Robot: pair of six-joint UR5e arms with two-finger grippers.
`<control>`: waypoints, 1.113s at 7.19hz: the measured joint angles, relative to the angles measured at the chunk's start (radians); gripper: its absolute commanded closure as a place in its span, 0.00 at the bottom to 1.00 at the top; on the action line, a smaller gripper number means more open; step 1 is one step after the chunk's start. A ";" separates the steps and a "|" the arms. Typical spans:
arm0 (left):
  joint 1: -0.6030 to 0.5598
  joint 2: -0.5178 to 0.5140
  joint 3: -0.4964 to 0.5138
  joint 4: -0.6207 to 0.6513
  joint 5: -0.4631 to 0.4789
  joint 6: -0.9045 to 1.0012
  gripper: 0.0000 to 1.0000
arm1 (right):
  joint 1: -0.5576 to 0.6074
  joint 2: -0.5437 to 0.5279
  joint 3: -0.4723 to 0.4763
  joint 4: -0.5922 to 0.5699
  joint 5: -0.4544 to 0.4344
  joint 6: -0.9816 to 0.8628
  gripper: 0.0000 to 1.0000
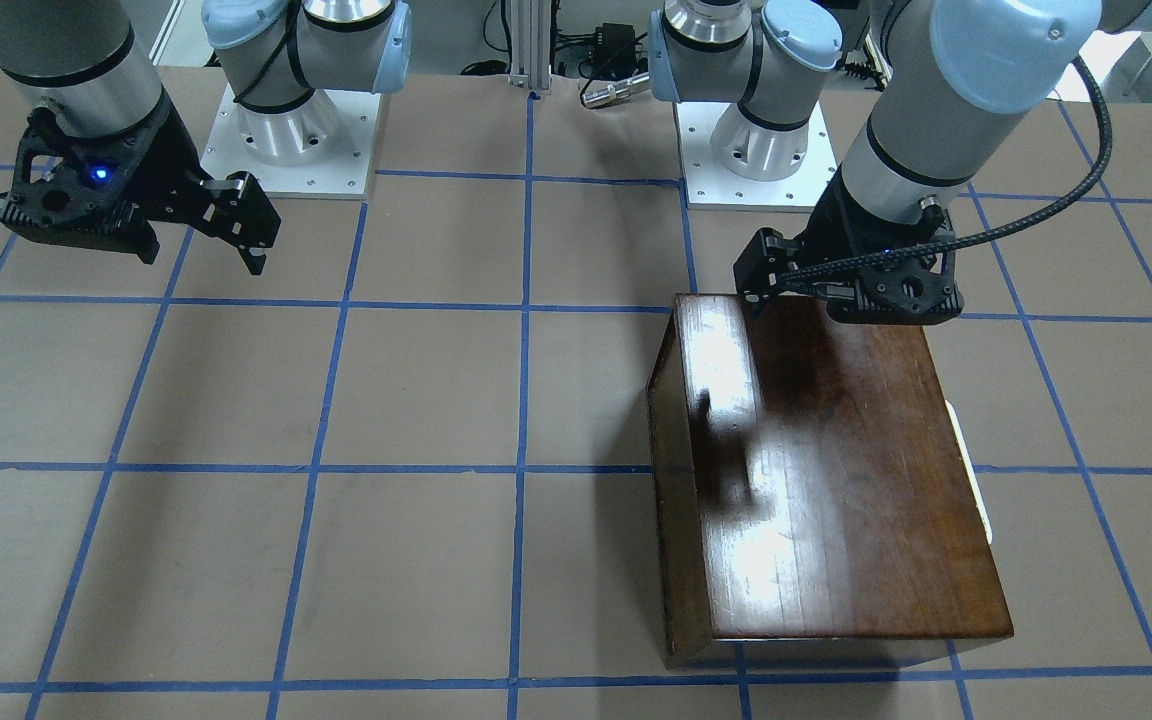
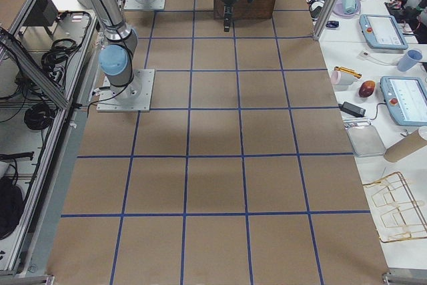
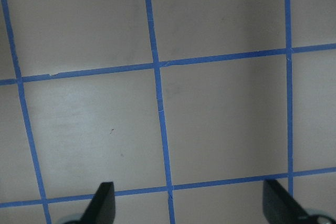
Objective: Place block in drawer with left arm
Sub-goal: 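Move the left gripper down beside the cabinet to the white drawer handle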
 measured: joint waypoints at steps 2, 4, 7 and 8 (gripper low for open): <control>0.013 0.001 0.000 -0.003 0.001 0.001 0.00 | 0.000 0.000 0.000 0.000 0.000 0.000 0.00; 0.053 0.001 0.005 -0.002 -0.004 0.011 0.00 | 0.000 0.000 0.000 0.000 0.000 0.000 0.00; 0.189 -0.009 0.026 0.001 -0.018 0.117 0.00 | 0.000 0.000 0.000 0.000 0.000 0.000 0.00; 0.233 -0.023 0.040 0.002 -0.018 0.138 0.00 | 0.000 0.000 0.000 0.000 0.000 0.000 0.00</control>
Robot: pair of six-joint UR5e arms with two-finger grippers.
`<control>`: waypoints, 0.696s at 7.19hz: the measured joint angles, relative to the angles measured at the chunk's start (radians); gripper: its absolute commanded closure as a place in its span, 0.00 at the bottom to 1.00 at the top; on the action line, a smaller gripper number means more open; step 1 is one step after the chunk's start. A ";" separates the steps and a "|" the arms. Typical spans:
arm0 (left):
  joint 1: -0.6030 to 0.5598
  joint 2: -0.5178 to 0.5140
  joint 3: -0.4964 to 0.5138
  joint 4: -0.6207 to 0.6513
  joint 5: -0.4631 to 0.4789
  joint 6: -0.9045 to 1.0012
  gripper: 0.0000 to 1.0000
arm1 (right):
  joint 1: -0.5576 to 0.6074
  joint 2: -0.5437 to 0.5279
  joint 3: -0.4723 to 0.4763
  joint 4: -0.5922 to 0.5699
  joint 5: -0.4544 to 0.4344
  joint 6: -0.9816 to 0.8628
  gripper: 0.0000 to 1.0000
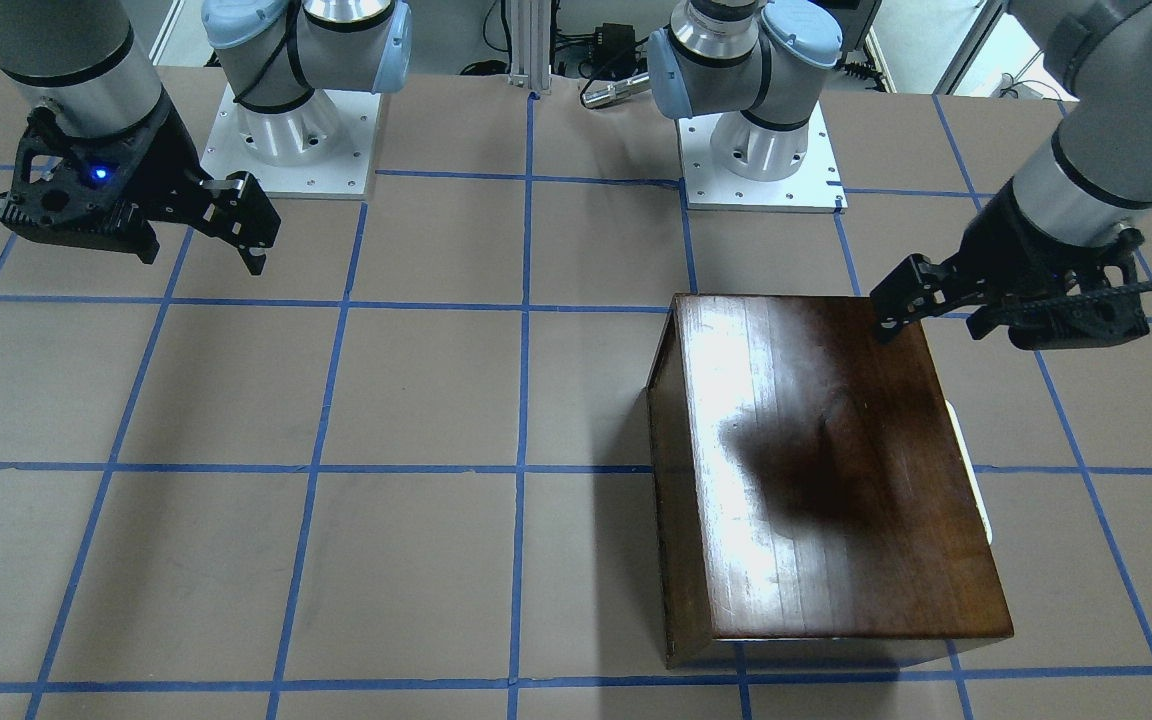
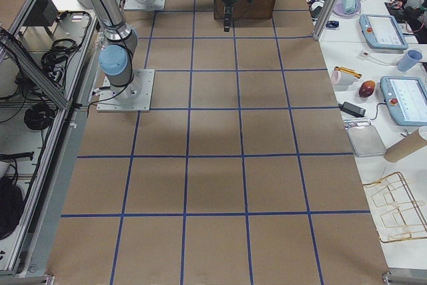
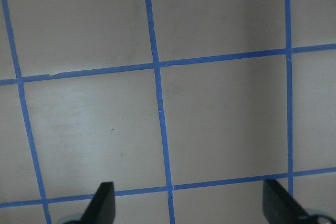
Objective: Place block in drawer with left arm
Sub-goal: 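Move the left gripper down beside the cabinet to the white drawer handle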
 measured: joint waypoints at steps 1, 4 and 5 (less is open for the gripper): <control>0.044 -0.015 0.009 0.002 0.000 0.014 0.00 | 0.000 0.000 0.000 0.000 0.000 0.000 0.00; 0.181 -0.094 0.016 0.062 -0.035 0.167 0.00 | 0.000 0.000 0.000 0.000 0.000 0.000 0.00; 0.204 -0.129 0.017 0.103 -0.050 0.214 0.00 | 0.000 0.000 0.000 0.000 0.000 0.000 0.00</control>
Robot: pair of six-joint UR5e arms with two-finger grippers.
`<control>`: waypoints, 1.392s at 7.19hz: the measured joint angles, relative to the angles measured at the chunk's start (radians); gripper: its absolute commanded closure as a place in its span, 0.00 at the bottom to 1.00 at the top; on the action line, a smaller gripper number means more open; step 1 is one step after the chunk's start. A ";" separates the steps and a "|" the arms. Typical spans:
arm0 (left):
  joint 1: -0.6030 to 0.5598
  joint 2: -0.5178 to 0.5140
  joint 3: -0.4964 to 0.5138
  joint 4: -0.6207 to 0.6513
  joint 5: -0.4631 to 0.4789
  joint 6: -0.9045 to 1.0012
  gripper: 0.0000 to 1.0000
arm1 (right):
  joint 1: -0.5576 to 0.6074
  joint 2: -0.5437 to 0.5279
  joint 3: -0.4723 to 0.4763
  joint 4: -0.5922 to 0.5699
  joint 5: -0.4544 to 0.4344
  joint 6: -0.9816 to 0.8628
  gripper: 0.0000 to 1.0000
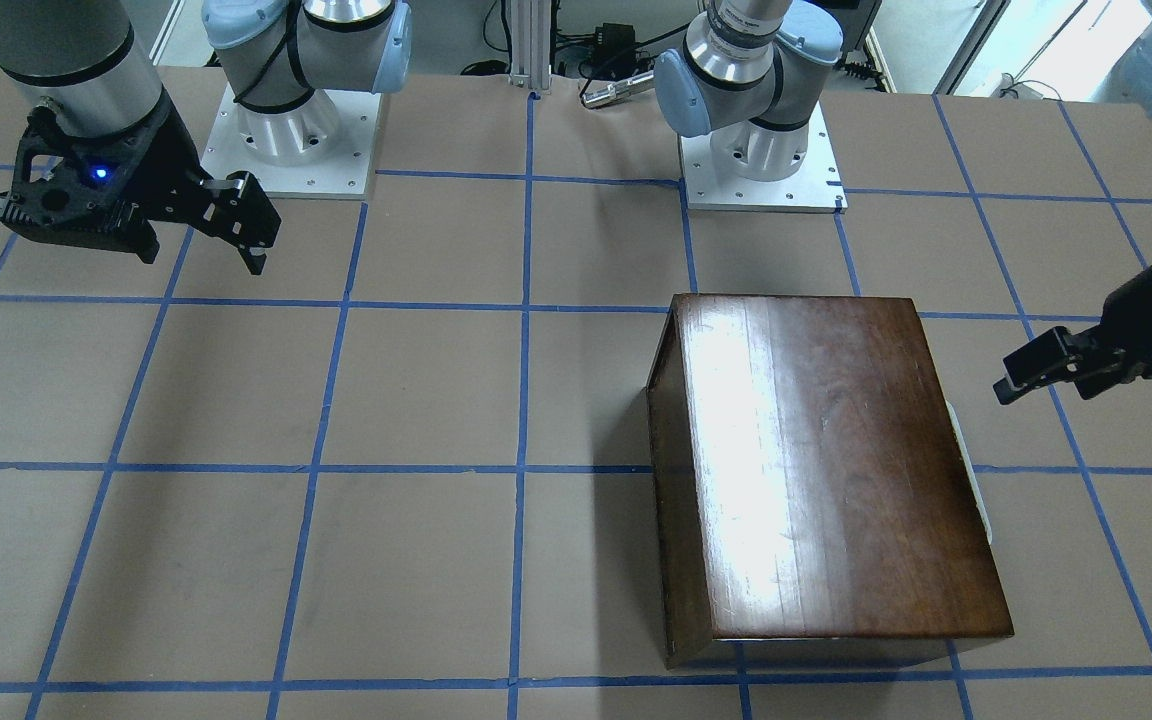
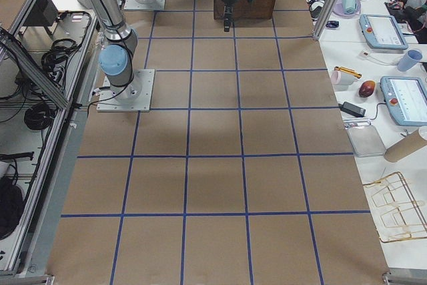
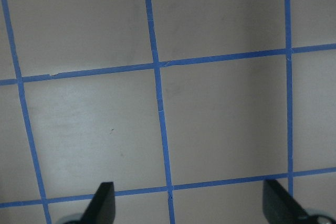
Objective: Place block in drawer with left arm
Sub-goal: 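Move the left gripper down beside the cabinet to the white drawer handle, then close the left gripper on the white drawer handle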
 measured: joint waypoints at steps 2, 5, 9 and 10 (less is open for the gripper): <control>0.015 -0.057 0.000 0.049 -0.039 0.053 0.00 | 0.000 0.000 0.000 0.000 0.000 0.000 0.00; 0.017 -0.142 0.000 0.087 -0.101 0.082 0.00 | 0.000 0.000 0.001 0.000 0.000 0.000 0.00; 0.017 -0.186 -0.001 0.087 -0.107 0.120 0.00 | 0.000 0.000 0.001 0.000 0.000 0.000 0.00; 0.017 -0.192 -0.001 0.086 -0.107 0.133 0.00 | 0.000 0.000 0.001 0.000 0.000 0.000 0.00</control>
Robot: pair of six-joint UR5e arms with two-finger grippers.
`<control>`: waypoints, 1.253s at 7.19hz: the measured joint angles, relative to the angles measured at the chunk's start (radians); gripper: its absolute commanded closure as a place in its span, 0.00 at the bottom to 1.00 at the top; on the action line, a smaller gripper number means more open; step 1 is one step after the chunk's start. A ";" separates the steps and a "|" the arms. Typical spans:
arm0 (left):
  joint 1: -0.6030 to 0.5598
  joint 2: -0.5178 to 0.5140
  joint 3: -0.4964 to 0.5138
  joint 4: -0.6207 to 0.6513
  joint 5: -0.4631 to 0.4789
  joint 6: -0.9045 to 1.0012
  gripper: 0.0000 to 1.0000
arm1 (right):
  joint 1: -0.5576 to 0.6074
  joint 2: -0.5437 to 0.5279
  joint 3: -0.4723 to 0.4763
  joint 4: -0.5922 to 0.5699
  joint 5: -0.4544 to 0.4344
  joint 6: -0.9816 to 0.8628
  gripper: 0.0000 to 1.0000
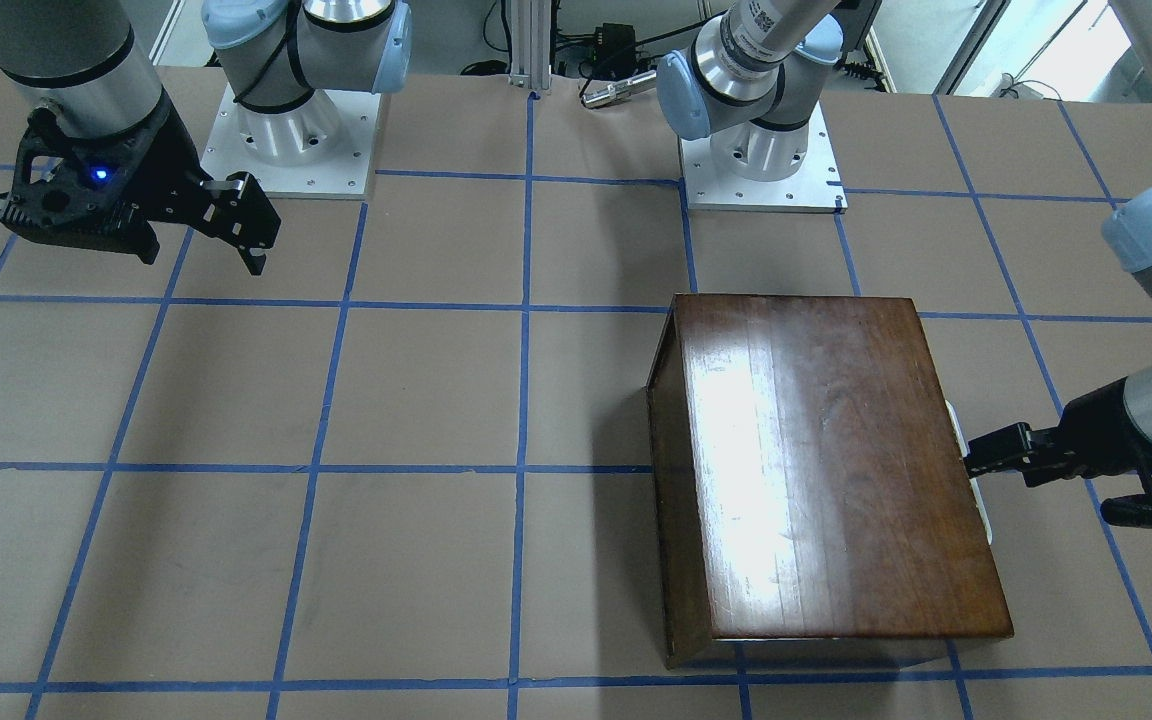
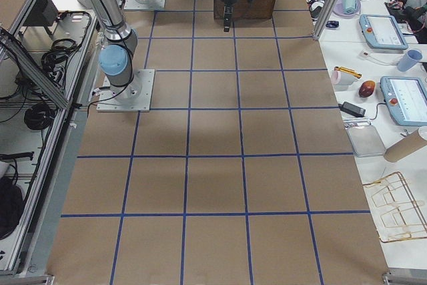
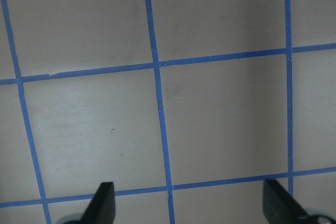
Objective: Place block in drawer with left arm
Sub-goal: 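Close the left gripper on the white drawer handle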
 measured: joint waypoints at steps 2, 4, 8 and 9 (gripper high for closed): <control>0.000 -0.008 -0.001 -0.007 0.001 0.007 0.00 | 0.000 0.000 -0.001 0.000 0.000 0.000 0.00; 0.000 -0.014 -0.003 -0.013 0.003 0.008 0.00 | 0.000 0.000 0.000 0.000 0.000 0.000 0.00; 0.000 -0.023 0.001 -0.020 0.009 0.029 0.00 | 0.000 0.000 0.000 0.000 0.000 0.000 0.00; 0.000 -0.023 0.002 -0.019 0.009 0.040 0.00 | 0.000 0.000 -0.001 0.000 0.000 0.000 0.00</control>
